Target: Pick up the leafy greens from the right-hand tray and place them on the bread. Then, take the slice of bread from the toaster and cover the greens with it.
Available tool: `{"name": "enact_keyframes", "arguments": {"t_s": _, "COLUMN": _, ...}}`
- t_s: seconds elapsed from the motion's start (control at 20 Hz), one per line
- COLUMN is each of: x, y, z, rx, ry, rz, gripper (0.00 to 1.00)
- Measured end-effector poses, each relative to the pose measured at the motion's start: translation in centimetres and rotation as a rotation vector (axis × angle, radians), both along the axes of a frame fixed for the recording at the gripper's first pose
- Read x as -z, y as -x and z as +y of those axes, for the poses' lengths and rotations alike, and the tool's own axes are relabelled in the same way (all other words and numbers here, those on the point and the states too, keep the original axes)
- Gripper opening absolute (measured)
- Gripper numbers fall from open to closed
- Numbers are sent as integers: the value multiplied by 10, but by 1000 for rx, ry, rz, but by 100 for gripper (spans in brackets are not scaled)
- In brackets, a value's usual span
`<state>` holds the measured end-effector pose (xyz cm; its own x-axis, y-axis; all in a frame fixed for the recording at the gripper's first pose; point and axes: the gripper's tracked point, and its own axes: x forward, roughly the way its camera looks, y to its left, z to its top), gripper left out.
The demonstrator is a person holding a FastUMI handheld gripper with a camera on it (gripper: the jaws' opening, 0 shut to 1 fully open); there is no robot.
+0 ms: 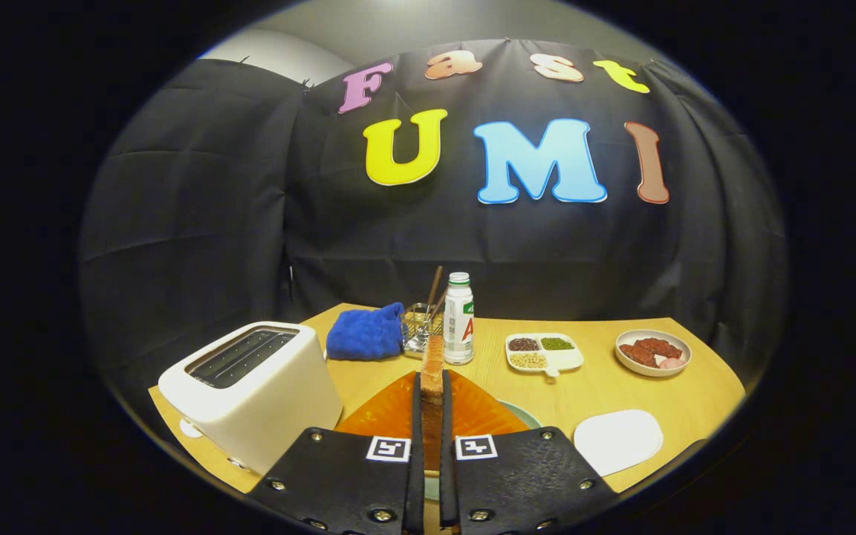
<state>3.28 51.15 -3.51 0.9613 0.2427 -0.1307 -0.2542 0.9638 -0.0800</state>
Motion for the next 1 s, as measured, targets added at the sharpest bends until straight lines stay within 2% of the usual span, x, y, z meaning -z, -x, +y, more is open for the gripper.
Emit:
{"name": "enact_keyframes", "arguments": {"t_s": 0.6, "x": 34, "y": -13, "z": 12, "rx": -21, "ry": -14, "rz": 40, "gripper": 8}}
{"name": "enact_keyframes", "arguments": {"t_s": 1.0, "x": 47, "y": -25, "z": -27, "rx": 49, "ry": 28, "rz": 51, "gripper": 10}}
